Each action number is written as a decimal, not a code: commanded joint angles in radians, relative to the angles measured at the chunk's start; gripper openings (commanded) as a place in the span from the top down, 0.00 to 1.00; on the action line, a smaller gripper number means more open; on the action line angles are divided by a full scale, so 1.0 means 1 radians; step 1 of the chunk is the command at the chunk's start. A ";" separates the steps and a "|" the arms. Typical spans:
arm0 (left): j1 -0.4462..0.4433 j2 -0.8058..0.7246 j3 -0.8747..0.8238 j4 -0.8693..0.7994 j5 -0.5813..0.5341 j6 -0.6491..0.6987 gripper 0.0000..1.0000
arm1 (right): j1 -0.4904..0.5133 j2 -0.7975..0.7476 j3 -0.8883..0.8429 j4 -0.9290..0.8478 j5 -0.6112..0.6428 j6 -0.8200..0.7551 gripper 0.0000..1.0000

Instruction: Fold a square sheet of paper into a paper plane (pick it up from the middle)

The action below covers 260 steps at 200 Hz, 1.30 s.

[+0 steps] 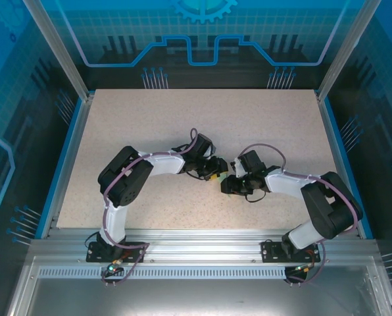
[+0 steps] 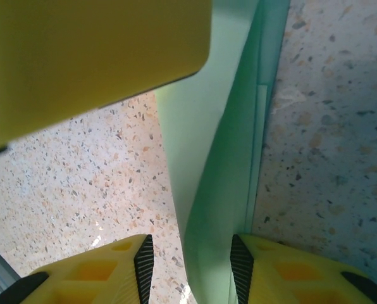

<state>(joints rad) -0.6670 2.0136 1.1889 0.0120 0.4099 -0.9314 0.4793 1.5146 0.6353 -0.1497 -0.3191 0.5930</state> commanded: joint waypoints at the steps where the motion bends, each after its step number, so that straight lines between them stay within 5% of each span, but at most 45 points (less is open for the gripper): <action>1: -0.006 0.017 0.023 -0.020 0.027 0.031 0.52 | 0.013 -0.027 0.019 -0.061 0.047 -0.020 0.59; 106: -0.005 0.023 0.032 -0.021 0.036 0.032 0.52 | 0.013 0.041 0.068 -0.099 0.065 -0.059 0.57; 260: -0.004 0.029 0.063 -0.027 0.056 0.032 0.51 | 0.010 0.094 0.034 -0.070 0.057 -0.041 0.77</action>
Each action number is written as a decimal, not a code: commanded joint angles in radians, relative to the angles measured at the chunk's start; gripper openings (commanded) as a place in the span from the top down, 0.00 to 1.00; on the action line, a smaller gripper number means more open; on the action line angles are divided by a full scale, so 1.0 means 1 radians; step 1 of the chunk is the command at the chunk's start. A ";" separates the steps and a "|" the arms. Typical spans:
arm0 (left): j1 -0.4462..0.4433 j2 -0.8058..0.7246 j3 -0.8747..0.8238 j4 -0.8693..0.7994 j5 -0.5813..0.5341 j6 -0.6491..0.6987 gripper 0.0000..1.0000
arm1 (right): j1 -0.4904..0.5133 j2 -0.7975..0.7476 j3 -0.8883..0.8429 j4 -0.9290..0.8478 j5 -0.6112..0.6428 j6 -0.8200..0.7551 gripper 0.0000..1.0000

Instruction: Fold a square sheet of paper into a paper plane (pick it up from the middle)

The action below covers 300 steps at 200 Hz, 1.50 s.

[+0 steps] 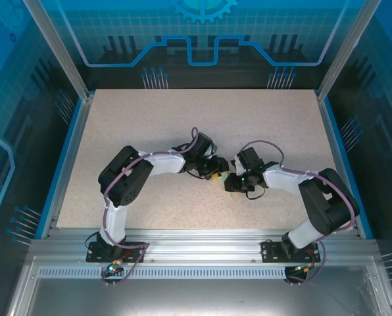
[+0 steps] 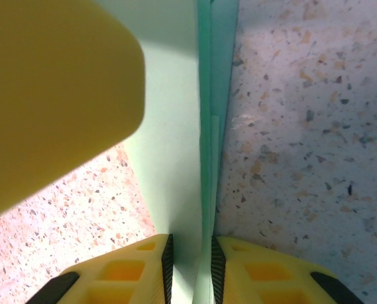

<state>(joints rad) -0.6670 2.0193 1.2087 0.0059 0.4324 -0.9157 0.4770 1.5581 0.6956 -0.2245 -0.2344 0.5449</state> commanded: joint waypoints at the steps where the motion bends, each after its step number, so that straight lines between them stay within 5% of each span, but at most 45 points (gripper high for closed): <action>1: -0.003 0.024 0.044 -0.021 0.034 0.017 0.51 | 0.012 0.051 -0.027 0.005 -0.028 0.007 0.77; 188: -0.003 0.141 0.094 -0.114 0.009 0.037 0.52 | 0.000 0.059 -0.045 0.003 -0.033 0.026 0.84; 261: -0.002 0.153 0.107 -0.146 0.011 0.054 0.52 | -0.026 -0.147 -0.061 -0.023 -0.038 0.044 0.73; 300: -0.003 0.152 0.107 -0.145 0.015 0.055 0.52 | -0.025 -0.172 -0.068 0.044 -0.135 0.061 0.78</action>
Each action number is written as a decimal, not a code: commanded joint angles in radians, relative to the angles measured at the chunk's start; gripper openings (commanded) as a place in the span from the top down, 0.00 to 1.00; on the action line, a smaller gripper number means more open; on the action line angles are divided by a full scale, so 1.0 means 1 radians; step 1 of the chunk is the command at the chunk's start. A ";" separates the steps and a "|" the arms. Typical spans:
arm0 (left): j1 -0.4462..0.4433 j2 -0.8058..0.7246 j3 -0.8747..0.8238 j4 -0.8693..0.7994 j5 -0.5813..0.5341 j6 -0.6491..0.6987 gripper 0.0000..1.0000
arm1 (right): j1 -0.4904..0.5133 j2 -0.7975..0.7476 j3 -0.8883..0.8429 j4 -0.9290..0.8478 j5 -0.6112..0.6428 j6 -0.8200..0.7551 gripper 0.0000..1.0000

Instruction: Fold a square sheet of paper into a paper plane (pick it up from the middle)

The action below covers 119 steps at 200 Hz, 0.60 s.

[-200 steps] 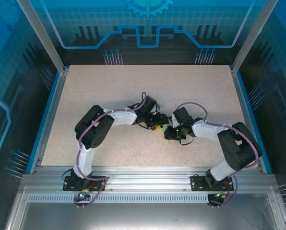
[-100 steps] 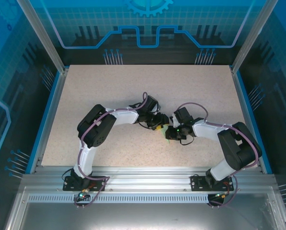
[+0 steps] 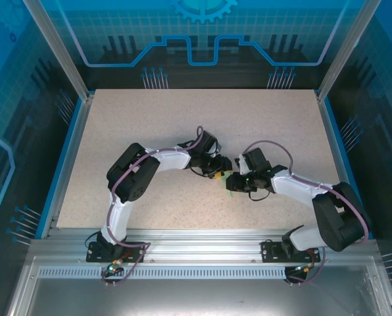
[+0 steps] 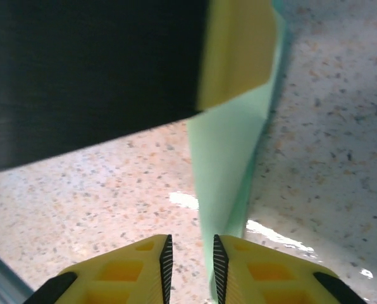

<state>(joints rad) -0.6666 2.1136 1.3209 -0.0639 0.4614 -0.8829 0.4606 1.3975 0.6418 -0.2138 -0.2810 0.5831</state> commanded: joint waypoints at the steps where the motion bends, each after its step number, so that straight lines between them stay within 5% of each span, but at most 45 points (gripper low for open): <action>1: -0.003 0.058 -0.005 -0.075 -0.014 0.022 0.52 | -0.007 -0.010 -0.015 0.037 -0.092 0.024 0.78; 119: -0.003 0.062 0.002 -0.092 -0.018 0.030 0.52 | -0.052 0.146 -0.079 0.096 -0.172 0.013 0.83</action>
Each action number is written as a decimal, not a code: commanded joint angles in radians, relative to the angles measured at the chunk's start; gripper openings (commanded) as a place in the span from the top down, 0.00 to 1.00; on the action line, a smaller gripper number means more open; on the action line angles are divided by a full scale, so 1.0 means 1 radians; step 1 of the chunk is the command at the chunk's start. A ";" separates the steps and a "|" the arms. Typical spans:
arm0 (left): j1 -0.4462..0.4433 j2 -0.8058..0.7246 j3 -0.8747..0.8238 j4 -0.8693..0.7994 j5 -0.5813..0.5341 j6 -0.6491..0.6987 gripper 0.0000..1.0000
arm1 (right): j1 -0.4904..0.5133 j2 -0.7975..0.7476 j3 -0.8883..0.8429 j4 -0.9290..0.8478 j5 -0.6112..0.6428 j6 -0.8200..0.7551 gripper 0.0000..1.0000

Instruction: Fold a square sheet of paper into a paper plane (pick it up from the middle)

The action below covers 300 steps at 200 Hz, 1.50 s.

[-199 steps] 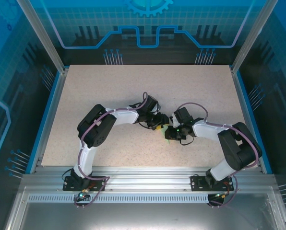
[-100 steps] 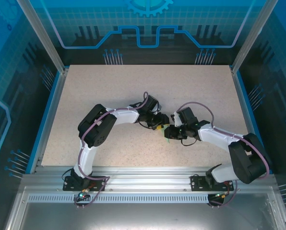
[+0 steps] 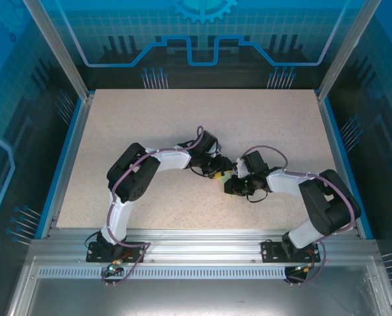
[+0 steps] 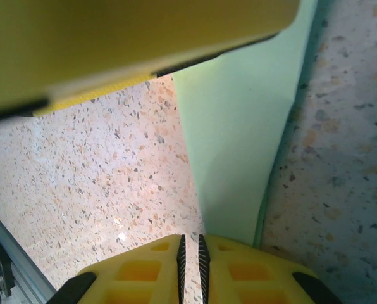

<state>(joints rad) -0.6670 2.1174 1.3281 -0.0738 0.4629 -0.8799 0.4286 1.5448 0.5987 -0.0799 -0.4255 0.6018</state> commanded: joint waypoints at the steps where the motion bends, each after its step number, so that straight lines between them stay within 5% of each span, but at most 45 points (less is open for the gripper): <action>1: -0.003 0.058 -0.005 -0.082 -0.019 0.027 0.53 | -0.019 -0.002 -0.036 -0.039 -0.029 -0.006 0.83; 127: -0.003 0.060 0.002 -0.109 -0.036 0.036 0.53 | -0.042 -0.069 -0.143 -0.084 -0.093 -0.010 0.82; 194: -0.003 0.061 0.007 -0.112 -0.032 0.037 0.53 | -0.014 -0.132 -0.116 -0.268 0.063 0.009 0.84; 245: -0.002 0.061 0.006 -0.110 -0.023 0.040 0.53 | -0.013 -0.270 -0.055 -0.240 0.027 0.017 0.85; 300: -0.003 0.058 0.005 -0.108 -0.019 0.041 0.53 | 0.025 -0.125 0.025 -0.092 -0.069 0.059 0.87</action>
<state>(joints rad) -0.6724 2.1227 1.3403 -0.0937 0.4736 -0.8608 0.4198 1.3418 0.5823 -0.2287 -0.4385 0.6361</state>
